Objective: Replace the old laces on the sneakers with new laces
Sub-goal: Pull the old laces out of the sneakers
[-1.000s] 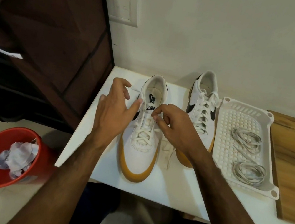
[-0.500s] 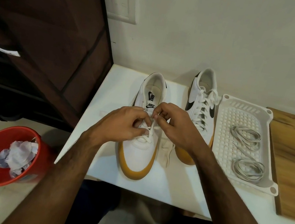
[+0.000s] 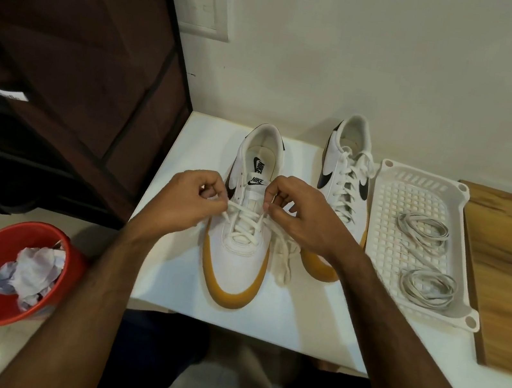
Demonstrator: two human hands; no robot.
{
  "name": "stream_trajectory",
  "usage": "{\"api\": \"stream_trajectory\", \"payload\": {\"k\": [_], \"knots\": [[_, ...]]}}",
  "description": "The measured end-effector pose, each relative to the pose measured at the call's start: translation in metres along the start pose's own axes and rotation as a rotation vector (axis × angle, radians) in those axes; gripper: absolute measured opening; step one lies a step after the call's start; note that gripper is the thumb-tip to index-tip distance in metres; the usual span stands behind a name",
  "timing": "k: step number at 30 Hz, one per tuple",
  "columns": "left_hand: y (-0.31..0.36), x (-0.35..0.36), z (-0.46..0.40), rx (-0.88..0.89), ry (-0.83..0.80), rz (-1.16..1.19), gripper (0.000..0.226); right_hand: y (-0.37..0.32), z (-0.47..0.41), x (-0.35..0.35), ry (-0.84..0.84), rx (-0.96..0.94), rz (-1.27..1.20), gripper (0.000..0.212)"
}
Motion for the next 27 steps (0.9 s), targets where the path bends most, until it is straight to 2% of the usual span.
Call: {"api": "stream_trajectory", "payload": {"k": [2, 3, 6, 8, 10, 14, 18, 20, 23, 25, 27], "knots": [[-0.015, -0.002, 0.002, -0.074, -0.023, -0.075, 0.018, 0.0, 0.0, 0.001, 0.001, -0.001, -0.01, 0.006], [-0.014, -0.004, 0.002, -0.045, -0.016, -0.155, 0.017, 0.0, 0.0, 0.001, 0.003, -0.001, -0.01, 0.007], [0.018, 0.006, 0.004, 0.196, -0.018, -0.2, 0.004, 0.0, -0.001, 0.002, 0.011, -0.005, -0.004, 0.006], [0.035, 0.025, 0.004, 0.309, -0.081, -0.25, 0.012, 0.001, -0.001, 0.002, 0.013, -0.009, -0.001, 0.006], [0.042, 0.042, 0.004, 0.375, -0.112, -0.359, 0.016, 0.002, -0.002, 0.003, 0.012, -0.008, 0.004, 0.006], [0.048, 0.046, 0.004, 0.438, -0.074, -0.444, 0.008, 0.002, -0.002, 0.004, 0.013, -0.005, 0.006, 0.007], [0.04, 0.019, 0.001, 0.328, 0.037, -0.263, 0.007, 0.003, -0.002, 0.004, 0.004, 0.01, 0.011, 0.008], [0.03, -0.003, 0.0, 0.245, 0.091, -0.16, 0.016, 0.005, -0.002, 0.003, 0.003, 0.015, 0.01, 0.009], [0.007, -0.046, 0.005, 0.146, 0.251, 0.004, 0.014, 0.005, -0.002, 0.003, 0.007, 0.012, 0.0, 0.008], [-0.012, -0.066, 0.011, 0.065, 0.355, 0.033, 0.012, 0.004, -0.002, 0.003, 0.007, 0.01, -0.003, 0.009], [-0.018, -0.063, 0.011, 0.052, 0.349, -0.072, 0.015, 0.003, -0.003, 0.003, 0.01, 0.009, -0.002, 0.01]]}}
Point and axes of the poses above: each hand's wrist, its own z-axis away from the middle knuckle, its own x-axis out of the palm, y = z × x, the point moved 10 cm from there along -z, towards the middle knuckle, and after that the axes turned 3 degrees about z, right-handed, at the moved point
